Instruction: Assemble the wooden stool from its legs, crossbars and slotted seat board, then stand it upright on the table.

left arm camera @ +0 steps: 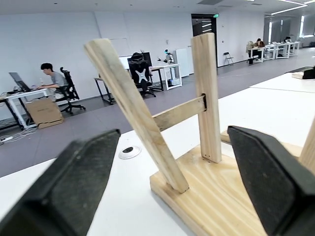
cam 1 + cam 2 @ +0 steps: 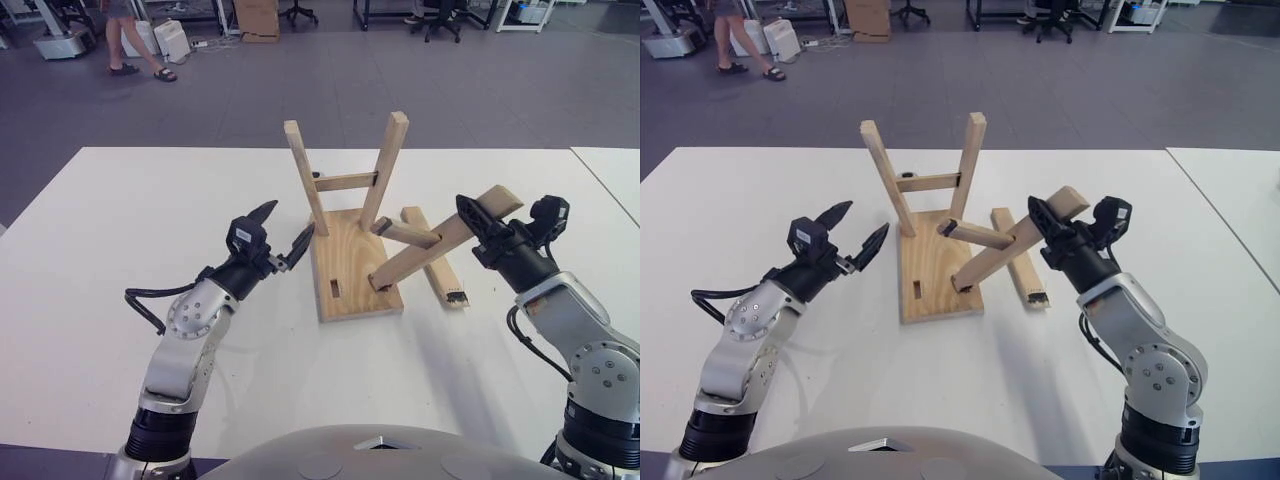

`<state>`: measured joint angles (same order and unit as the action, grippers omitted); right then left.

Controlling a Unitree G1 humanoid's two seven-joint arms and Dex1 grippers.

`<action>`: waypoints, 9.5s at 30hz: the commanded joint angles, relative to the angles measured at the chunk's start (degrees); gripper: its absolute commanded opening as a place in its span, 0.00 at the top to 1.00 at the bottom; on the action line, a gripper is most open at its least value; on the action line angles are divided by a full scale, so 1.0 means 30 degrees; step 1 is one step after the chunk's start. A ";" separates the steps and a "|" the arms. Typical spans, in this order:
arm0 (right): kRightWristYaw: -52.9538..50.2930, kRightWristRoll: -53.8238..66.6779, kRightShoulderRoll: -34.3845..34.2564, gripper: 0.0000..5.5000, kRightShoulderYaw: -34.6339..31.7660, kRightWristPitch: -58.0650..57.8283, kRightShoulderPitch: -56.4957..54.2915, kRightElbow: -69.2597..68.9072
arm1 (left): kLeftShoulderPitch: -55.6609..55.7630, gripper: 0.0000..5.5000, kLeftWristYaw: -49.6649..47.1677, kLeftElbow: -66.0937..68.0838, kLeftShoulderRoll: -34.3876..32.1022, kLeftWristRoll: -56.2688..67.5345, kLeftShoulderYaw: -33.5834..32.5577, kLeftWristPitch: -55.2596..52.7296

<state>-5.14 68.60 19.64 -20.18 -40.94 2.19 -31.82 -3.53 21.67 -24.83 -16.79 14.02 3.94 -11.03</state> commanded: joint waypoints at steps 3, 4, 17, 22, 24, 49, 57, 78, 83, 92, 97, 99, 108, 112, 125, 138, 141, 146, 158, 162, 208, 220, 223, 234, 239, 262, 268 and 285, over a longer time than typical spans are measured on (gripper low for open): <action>-0.0921 0.0539 0.0759 0.81 -0.0309 -0.0739 0.0860 -0.0317 | 0.0452 0.27 -0.0662 0.0337 0.0298 -0.0246 -0.0659 -0.0132; -0.1247 0.1047 0.0841 0.81 -0.0421 -0.0799 0.0717 -0.0276 | 0.0389 0.27 -0.0686 0.0382 0.0323 -0.0282 -0.0685 -0.0082; -0.2105 -0.2996 0.3517 0.81 0.2710 -0.1348 -0.0583 -0.1073 | 0.0940 0.27 -0.1270 0.0861 0.0748 -0.0967 -0.0693 0.0053; -0.2420 -0.5074 0.3553 0.81 0.5101 -0.2744 0.0232 -0.0729 | 0.1048 0.27 -0.1558 0.1116 0.0991 -0.1393 -0.0492 0.0128; -0.2361 -0.5818 0.3614 0.81 0.5647 -0.2995 0.0315 -0.0141 | 0.1129 0.27 -0.1538 0.1241 0.1061 -0.1572 -0.0291 0.0155; -0.1092 -0.5286 0.2079 0.70 0.3500 -0.1806 -0.4989 -0.1106 | 0.1801 0.27 -0.1855 0.2393 0.1619 -0.2547 -0.0142 0.0639; 0.0482 -0.2556 0.4120 0.41 -0.1773 0.0116 -0.9720 0.1155 | 0.2103 0.27 -0.1855 0.2646 0.1878 -0.2541 -0.0447 0.0848; 0.5717 -1.5391 0.4077 0.47 0.8402 -0.2100 -0.2161 0.8248 | 0.3051 0.27 -0.1653 0.3340 0.2149 -0.2728 -0.0102 0.0774; 0.5664 -1.6813 0.3929 0.61 0.7539 -0.0888 -0.2771 0.9369 | 0.4920 0.27 -0.2121 0.2008 0.2461 -0.1679 -0.0709 -0.1406; 1.0834 -1.4018 0.5957 0.62 0.3688 0.5321 -1.1141 0.3236 | 1.8217 0.13 -0.5801 0.4298 0.7108 1.2597 -0.6238 -0.8835; 1.2519 -1.4504 0.6247 0.62 0.5321 0.6108 -1.2417 0.1298 | 2.1120 0.23 -0.5924 0.5777 0.6986 1.6738 -0.7203 -0.9587; 1.2561 -1.4638 0.6052 0.62 0.5392 0.6118 -1.2309 0.1098 | 2.1054 0.29 -0.6082 0.5813 0.6806 1.7063 -0.7167 -0.9528; 1.2722 -1.4630 0.5792 0.62 0.5122 0.6362 -1.2239 0.0752 | 2.0778 0.59 -0.6010 0.6855 0.5746 1.6290 -0.6109 -0.9797; 1.2756 -1.4798 0.5927 0.62 0.5010 0.6511 -1.2160 0.0882 | 2.0673 0.71 -0.5841 0.7111 0.5422 1.6235 -0.5864 -0.9965; 1.1241 -1.2794 0.5507 0.44 0.1104 0.3714 -1.1838 0.4145 | 1.3171 0.81 -0.5293 0.3572 0.3296 1.4802 -0.6964 -0.9555; 1.1828 -2.1215 0.3968 0.44 0.9162 0.6479 -0.3956 1.3694 | 0.3613 0.81 -1.3261 -0.1963 0.4262 1.7078 -0.5708 -1.0804; 1.2504 -2.1110 0.3483 0.44 0.9755 0.7032 -0.3393 1.2409 | 0.2855 0.81 -1.3100 -0.2086 0.4550 1.5519 -0.5690 -0.9535; 1.3507 -2.0924 0.2982 0.44 1.0459 0.7535 -0.2798 1.0343 | 0.2594 0.81 -1.2273 -0.1807 0.4155 1.3577 -0.5703 -0.8255; 1.4303 -2.0980 0.1373 0.44 1.1619 0.8021 -0.3213 0.9224 | 0.3363 0.81 -0.9566 0.0590 0.4105 0.8520 -0.3602 -0.5803; 1.4130 -2.1187 0.1683 0.44 1.1230 0.8171 -0.3134 0.9383 | 0.3260 0.82 -0.8825 0.0982 0.3191 0.6388 -0.2229 -0.6068; 1.3159 -2.1572 0.1795 0.44 0.9971 0.7021 -0.1525 0.7931 | 0.2895 0.38 -0.6853 -0.0104 0.1073 -0.1472 0.4539 -1.0217; 0.9180 -1.2044 0.1126 0.44 -0.1128 0.1575 -0.2589 0.0879 | 0.6851 0.38 -0.4785 -0.6577 0.3441 0.4302 -0.0123 -0.9578; 0.6546 -0.9005 0.1040 0.44 -0.2450 0.0235 -0.5999 0.0060 | 1.0076 0.38 -0.4791 -0.6721 0.2516 0.6254 -0.2477 -1.0519; 0.6074 -0.7058 0.1597 0.44 0.2505 -0.4063 -0.8077 0.3311 | 0.8578 0.38 -0.0840 0.0162 0.0327 0.6342 -0.0288 -0.9424; 0.8327 -0.6933 0.2297 0.44 0.3625 -0.3776 -0.7277 0.3089 | 0.7862 0.38 -0.0353 0.2382 0.1153 0.4636 0.1122 -0.6900; 0.8700 -0.5321 0.4348 0.44 0.1763 -0.3879 -1.0353 0.2417 | 1.2918 0.38 0.1957 0.0831 -0.1065 0.8508 -0.1500 -0.9875; 0.9873 -0.8100 0.3188 0.44 0.4613 -0.0956 -0.6150 0.3787 | 0.7635 0.38 0.4449 0.4503 -0.1607 0.4999 0.2248 -0.5795; 1.8593 -1.1629 0.2742 0.44 0.9993 0.3930 -0.4880 0.7996 | 0.3039 0.38 0.6530 0.5445 -0.7636 0.5026 -0.4428 -0.5501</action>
<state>49.28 32.56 27.88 6.34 -26.92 -17.25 0.78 11.60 37.70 -10.65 -35.45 32.73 -10.35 -28.77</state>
